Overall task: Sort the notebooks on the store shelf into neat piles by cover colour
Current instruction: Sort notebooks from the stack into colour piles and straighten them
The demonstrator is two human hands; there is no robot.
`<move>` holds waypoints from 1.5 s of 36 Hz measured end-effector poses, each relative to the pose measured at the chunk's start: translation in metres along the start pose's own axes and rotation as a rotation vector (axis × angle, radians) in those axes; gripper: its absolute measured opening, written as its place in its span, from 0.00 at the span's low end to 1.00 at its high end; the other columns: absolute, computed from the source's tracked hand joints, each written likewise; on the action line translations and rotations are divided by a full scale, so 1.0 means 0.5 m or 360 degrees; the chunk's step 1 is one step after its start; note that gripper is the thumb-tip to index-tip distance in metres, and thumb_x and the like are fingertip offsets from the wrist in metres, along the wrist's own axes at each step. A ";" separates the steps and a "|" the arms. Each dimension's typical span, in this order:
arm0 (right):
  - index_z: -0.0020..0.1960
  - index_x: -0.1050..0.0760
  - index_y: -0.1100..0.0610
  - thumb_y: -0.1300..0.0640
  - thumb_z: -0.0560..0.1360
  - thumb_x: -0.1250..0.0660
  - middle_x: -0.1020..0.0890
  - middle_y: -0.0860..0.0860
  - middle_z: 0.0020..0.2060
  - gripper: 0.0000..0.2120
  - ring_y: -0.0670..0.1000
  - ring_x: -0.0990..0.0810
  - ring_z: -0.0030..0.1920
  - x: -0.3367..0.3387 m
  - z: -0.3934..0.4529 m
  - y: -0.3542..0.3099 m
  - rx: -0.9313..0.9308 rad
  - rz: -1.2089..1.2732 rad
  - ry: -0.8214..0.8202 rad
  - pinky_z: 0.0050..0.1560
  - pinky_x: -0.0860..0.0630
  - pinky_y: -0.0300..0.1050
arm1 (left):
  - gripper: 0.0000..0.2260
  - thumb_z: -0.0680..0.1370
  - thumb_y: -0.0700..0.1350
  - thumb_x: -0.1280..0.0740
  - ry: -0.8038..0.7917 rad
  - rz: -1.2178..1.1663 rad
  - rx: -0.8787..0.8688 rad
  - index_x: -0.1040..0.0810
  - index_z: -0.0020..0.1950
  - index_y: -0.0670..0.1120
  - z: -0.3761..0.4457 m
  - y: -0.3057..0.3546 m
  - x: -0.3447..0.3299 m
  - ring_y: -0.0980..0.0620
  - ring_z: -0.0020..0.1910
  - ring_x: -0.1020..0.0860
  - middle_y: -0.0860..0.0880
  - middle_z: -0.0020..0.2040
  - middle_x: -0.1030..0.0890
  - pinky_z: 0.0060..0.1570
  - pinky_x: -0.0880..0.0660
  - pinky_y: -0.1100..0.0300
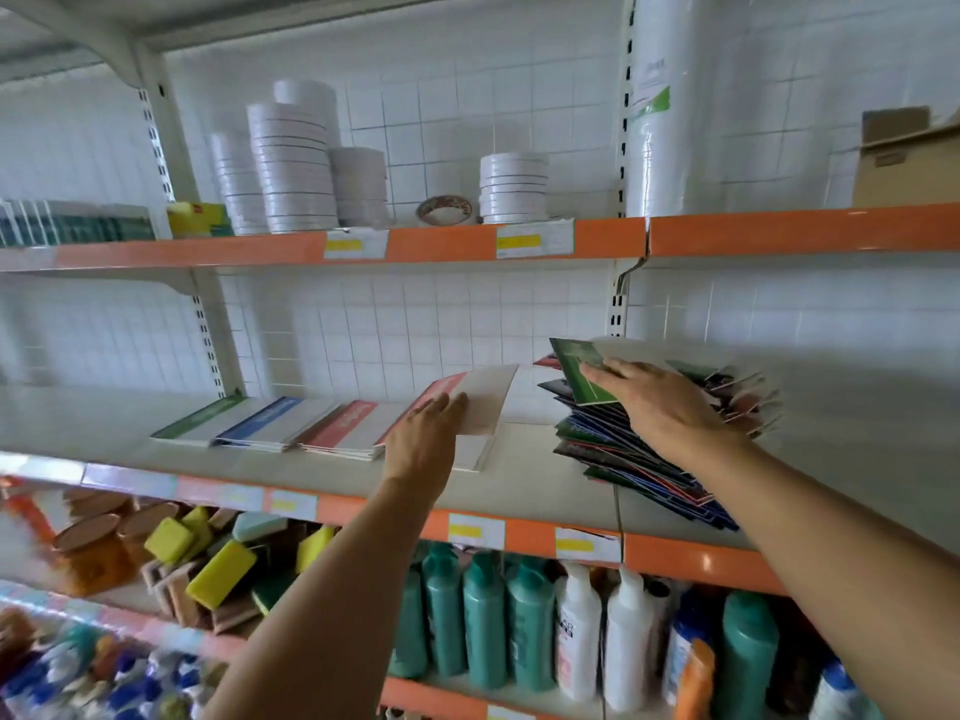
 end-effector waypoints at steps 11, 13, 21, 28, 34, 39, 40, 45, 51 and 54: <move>0.78 0.53 0.47 0.75 0.74 0.45 0.46 0.52 0.77 0.41 0.53 0.40 0.74 -0.015 0.089 -0.245 0.0164 0.0078 0.0052 0.69 0.37 0.46 | 0.20 0.77 0.35 0.44 0.0026 0.0010 -0.0042 0.25 0.66 0.49 -0.058 -0.250 -0.015 0.45 0.53 0.20 0.48 0.59 0.21 0.42 0.24 0.55; 0.78 0.53 0.47 0.76 0.74 0.45 0.47 0.52 0.78 0.41 0.54 0.40 0.75 -0.021 0.101 -0.292 0.0172 0.0090 0.0040 0.71 0.38 0.46 | 0.21 0.74 0.33 0.43 0.0067 -0.0050 -0.0061 0.22 0.62 0.46 -0.064 -0.300 -0.014 0.43 0.50 0.18 0.45 0.55 0.19 0.40 0.22 0.53; 0.78 0.54 0.47 0.76 0.75 0.48 0.48 0.52 0.78 0.40 0.55 0.41 0.75 -0.073 0.124 -0.426 0.0119 0.0165 -0.0114 0.70 0.37 0.47 | 0.22 0.64 0.33 0.25 -0.0073 -0.0032 -0.0044 0.19 0.57 0.44 -0.078 -0.458 -0.060 0.44 0.47 0.17 0.44 0.51 0.17 0.39 0.20 0.54; 0.78 0.53 0.47 0.75 0.76 0.48 0.47 0.53 0.78 0.39 0.55 0.40 0.74 -0.121 0.152 -0.489 0.0103 0.0248 -0.0225 0.70 0.37 0.48 | 0.23 0.58 0.39 0.19 -0.0101 0.0054 0.0006 0.16 0.52 0.47 -0.075 -0.520 -0.072 0.50 0.41 0.16 0.48 0.45 0.16 0.33 0.22 0.60; 0.78 0.52 0.48 0.73 0.78 0.50 0.47 0.53 0.77 0.35 0.55 0.41 0.75 -0.129 0.194 -0.504 0.0115 0.0252 -0.0218 0.71 0.39 0.48 | 0.21 0.79 0.35 0.42 -0.0132 -0.0059 0.0104 0.32 0.72 0.48 -0.048 -0.541 -0.100 0.45 0.65 0.27 0.46 0.67 0.26 0.58 0.28 0.53; 0.78 0.52 0.48 0.75 0.76 0.50 0.47 0.53 0.77 0.37 0.55 0.40 0.74 -0.143 0.237 -0.493 0.0120 0.0253 -0.0221 0.70 0.37 0.47 | 0.21 0.81 0.37 0.45 -0.0127 0.0001 0.0117 0.35 0.74 0.50 -0.003 -0.539 -0.119 0.47 0.67 0.28 0.48 0.70 0.29 0.60 0.29 0.55; 0.78 0.52 0.48 0.75 0.76 0.50 0.46 0.53 0.77 0.37 0.54 0.40 0.74 -0.146 0.243 -0.490 0.0123 0.0250 -0.0225 0.70 0.36 0.46 | 0.22 0.81 0.37 0.45 -0.0135 -0.0002 0.0127 0.35 0.74 0.50 0.007 -0.537 -0.123 0.47 0.67 0.28 0.48 0.70 0.29 0.60 0.29 0.55; 0.78 0.51 0.49 0.75 0.75 0.49 0.45 0.52 0.77 0.37 0.54 0.38 0.73 -0.168 0.275 -0.481 0.0110 0.0245 -0.0254 0.68 0.35 0.46 | 0.22 0.82 0.38 0.46 -0.0114 0.0056 0.0088 0.37 0.75 0.51 0.051 -0.526 -0.146 0.49 0.69 0.31 0.50 0.71 0.31 0.61 0.30 0.55; 0.78 0.51 0.47 0.74 0.76 0.48 0.45 0.52 0.77 0.37 0.54 0.38 0.74 -0.216 0.311 -0.467 0.0047 0.0216 -0.0300 0.69 0.36 0.45 | 0.20 0.79 0.35 0.43 -0.0150 -0.0021 0.0042 0.30 0.71 0.47 0.107 -0.528 -0.207 0.46 0.66 0.27 0.47 0.66 0.25 0.57 0.26 0.53; 0.78 0.52 0.47 0.72 0.78 0.49 0.46 0.52 0.77 0.35 0.54 0.39 0.74 -0.235 0.338 -0.461 0.0000 0.0198 -0.0321 0.69 0.38 0.45 | 0.16 0.67 0.31 0.29 -0.0070 -0.0078 -0.0073 0.17 0.53 0.45 0.146 -0.538 -0.247 0.44 0.44 0.16 0.45 0.47 0.16 0.35 0.20 0.53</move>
Point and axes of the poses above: each hand's wrist, its own z-axis towards the middle knuckle, its own x-axis out of the back of the hand, y = z × x, the point moved 4 cm from there along z, towards the middle knuckle
